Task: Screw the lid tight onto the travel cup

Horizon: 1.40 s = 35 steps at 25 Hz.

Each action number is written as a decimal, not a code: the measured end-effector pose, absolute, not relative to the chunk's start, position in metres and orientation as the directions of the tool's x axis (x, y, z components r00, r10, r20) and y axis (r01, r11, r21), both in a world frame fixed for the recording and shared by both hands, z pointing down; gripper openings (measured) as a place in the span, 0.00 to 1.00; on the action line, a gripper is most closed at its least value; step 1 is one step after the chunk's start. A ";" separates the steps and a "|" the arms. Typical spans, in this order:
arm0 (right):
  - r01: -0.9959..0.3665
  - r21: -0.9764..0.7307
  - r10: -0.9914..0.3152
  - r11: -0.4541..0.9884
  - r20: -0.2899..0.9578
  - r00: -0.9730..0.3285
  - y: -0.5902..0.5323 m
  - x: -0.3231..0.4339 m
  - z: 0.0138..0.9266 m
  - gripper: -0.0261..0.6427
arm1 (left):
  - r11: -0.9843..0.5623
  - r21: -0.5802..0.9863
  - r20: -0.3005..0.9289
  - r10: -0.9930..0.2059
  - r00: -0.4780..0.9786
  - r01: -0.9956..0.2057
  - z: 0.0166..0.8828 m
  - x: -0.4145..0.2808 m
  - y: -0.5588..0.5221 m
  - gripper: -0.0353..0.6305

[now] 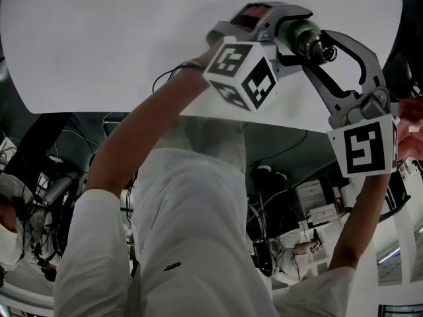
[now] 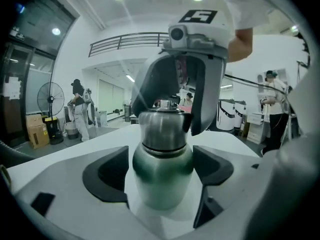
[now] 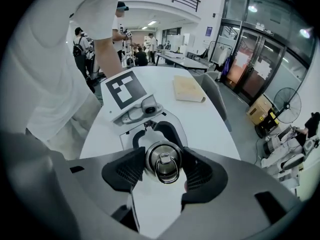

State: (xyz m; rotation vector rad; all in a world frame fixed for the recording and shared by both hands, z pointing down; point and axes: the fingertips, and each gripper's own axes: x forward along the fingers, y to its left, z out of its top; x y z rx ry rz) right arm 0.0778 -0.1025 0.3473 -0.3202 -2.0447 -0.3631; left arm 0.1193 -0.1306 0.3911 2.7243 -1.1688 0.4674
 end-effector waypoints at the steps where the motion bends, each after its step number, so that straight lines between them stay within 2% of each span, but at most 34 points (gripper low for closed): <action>1: 0.382 0.119 0.083 0.917 0.877 -0.473 -0.102 0.077 0.346 0.39 | -0.692 0.003 0.337 -0.679 0.652 -0.722 0.391 0.120 -0.131 0.61; 13: 0.593 0.073 0.247 0.802 0.863 -0.440 -0.095 0.072 0.341 0.39 | -0.698 -0.018 0.311 -0.685 0.659 -0.716 0.390 0.117 -0.133 0.61; 19: 0.584 0.070 0.229 0.809 0.877 -0.422 -0.096 0.073 0.344 0.39 | -0.691 -0.015 0.306 -0.691 0.654 -0.723 0.391 0.116 -0.133 0.61; 24: 0.438 0.079 0.154 0.895 0.869 -0.470 -0.096 0.075 0.345 0.39 | -0.687 -0.015 0.302 -0.695 0.652 -0.726 0.392 0.117 -0.130 0.61; 29: 0.203 0.090 0.032 0.975 0.847 -0.531 -0.108 0.082 0.348 0.39 | -0.690 -0.011 0.301 -0.693 0.655 -0.724 0.395 0.125 -0.135 0.61; 35: -0.107 0.098 -0.142 0.989 0.810 -0.569 -0.116 0.083 0.347 0.39 | -0.692 -0.008 0.296 -0.691 0.660 -0.722 0.396 0.127 -0.136 0.61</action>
